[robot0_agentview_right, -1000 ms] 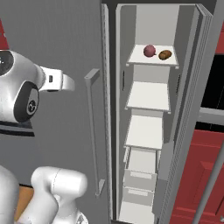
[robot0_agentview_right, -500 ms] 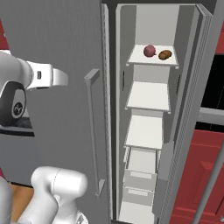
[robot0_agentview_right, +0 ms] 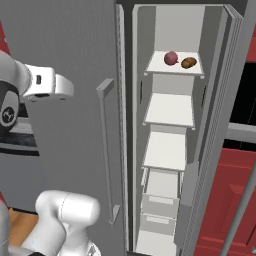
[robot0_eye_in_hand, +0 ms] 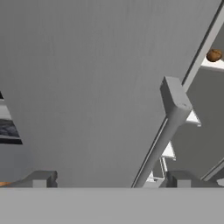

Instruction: Take the onion and potato out of the freezer and place them in the tupperware container on the counter. Then put the tupperware containing the vegetables back in the freezer.

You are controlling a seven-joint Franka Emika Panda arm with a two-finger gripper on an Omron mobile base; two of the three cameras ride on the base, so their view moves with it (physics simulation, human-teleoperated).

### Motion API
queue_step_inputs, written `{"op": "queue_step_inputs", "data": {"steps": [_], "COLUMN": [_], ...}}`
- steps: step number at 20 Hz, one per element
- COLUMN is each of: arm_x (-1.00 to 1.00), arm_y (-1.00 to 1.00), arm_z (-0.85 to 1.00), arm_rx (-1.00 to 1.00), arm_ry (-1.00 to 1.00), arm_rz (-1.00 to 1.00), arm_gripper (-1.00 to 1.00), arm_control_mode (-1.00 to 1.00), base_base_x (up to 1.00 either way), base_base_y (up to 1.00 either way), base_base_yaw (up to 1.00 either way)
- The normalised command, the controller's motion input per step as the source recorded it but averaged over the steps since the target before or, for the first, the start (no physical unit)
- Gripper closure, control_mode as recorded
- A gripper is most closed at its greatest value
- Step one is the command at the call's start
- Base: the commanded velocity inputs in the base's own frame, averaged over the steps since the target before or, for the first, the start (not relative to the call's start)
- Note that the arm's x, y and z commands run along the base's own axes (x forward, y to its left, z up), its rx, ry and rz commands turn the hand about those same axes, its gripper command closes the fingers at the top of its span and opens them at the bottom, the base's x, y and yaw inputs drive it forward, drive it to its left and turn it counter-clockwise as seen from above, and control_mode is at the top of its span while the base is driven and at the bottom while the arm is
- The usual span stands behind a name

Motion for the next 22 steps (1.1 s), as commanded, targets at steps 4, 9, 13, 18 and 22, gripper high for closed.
{"op": "queue_step_inputs", "data": {"steps": [4, 9, 13, 18, 22], "arm_x": [0.0, 0.0, 0.0, 0.0, 0.0], "arm_y": [0.0, 0.0, 0.0, 0.0, 0.0], "arm_z": [0.0, 0.0, 0.0, 0.0, 0.0], "arm_rx": [0.0, 0.0, 0.0, 0.0, 0.0], "arm_ry": [0.0, 0.0, 0.0, 0.0, 0.0], "arm_rz": [0.0, 0.0, 0.0, 0.0, 0.0], "arm_gripper": [-1.0, -1.0, -1.0, -1.0, -1.0], "arm_control_mode": [1.0, 1.0, 1.0, 1.0, 1.0], "base_base_x": [-0.48, -0.48, -0.49, 0.09, 0.56], "base_base_y": [-0.05, -0.22, -0.37, -0.63, -0.53], "base_base_yaw": [0.0, 0.0, -0.05, -0.15, -0.12]}}
